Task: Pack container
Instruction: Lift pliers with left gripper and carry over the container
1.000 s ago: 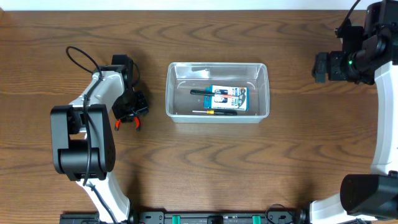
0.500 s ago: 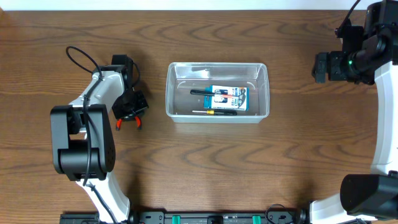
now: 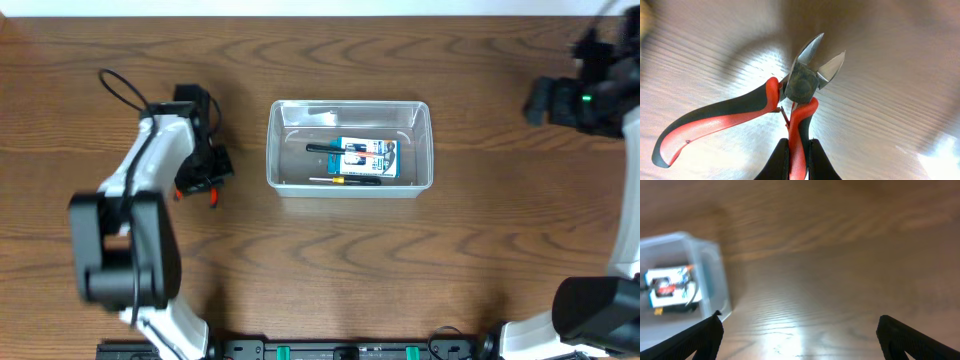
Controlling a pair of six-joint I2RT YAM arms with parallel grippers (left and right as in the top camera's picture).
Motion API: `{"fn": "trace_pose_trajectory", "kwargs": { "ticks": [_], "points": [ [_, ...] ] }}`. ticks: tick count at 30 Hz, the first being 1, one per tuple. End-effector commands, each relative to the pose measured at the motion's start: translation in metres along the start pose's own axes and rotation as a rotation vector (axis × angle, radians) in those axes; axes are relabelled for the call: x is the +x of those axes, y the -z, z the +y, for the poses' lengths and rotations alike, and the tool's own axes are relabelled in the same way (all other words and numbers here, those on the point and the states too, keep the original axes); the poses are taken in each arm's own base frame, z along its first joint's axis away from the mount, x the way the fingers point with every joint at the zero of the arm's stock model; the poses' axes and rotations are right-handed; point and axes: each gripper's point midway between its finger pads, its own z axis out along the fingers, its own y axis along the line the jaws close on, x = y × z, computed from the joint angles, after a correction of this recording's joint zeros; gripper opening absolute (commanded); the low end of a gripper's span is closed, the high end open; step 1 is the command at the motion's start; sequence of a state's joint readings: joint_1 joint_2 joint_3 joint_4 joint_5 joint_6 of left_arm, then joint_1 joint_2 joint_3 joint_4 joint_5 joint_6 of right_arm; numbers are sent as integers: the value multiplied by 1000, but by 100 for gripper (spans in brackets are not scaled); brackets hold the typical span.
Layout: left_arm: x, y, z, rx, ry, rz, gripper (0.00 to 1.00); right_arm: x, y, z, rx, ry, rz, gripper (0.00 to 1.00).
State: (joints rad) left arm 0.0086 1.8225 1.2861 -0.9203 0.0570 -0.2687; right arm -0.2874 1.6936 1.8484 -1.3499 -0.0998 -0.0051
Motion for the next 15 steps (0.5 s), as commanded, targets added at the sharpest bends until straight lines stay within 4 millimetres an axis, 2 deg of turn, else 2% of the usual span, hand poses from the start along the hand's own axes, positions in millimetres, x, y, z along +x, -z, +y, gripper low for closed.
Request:
{"fn": "trace_pose_trajectory", "kwargs": {
  "ticks": [1, 5, 7, 9, 12, 15],
  "points": [
    [-16, 89, -18, 62, -167, -273, 6, 4, 4, -32, -12, -201, 1, 99],
    [3, 149, -56, 102, -492, -467, 6, 11, 9, -65, 6, -323, 6, 99],
    [20, 167, -81, 108, -701, -532, 6, 13, 11, -75, 15, -351, 6, 99],
    [39, 176, -110, 113, -921, -583, 6, 14, 11, -79, 19, -361, 6, 99],
    [62, 177, -151, 111, -1208, -631, 6, 15, 11, -77, 17, -357, 10, 99],
    [70, 169, -183, 119, -1351, -660, 6, 15, 11, -75, 16, -351, 12, 99]
  ]
}}
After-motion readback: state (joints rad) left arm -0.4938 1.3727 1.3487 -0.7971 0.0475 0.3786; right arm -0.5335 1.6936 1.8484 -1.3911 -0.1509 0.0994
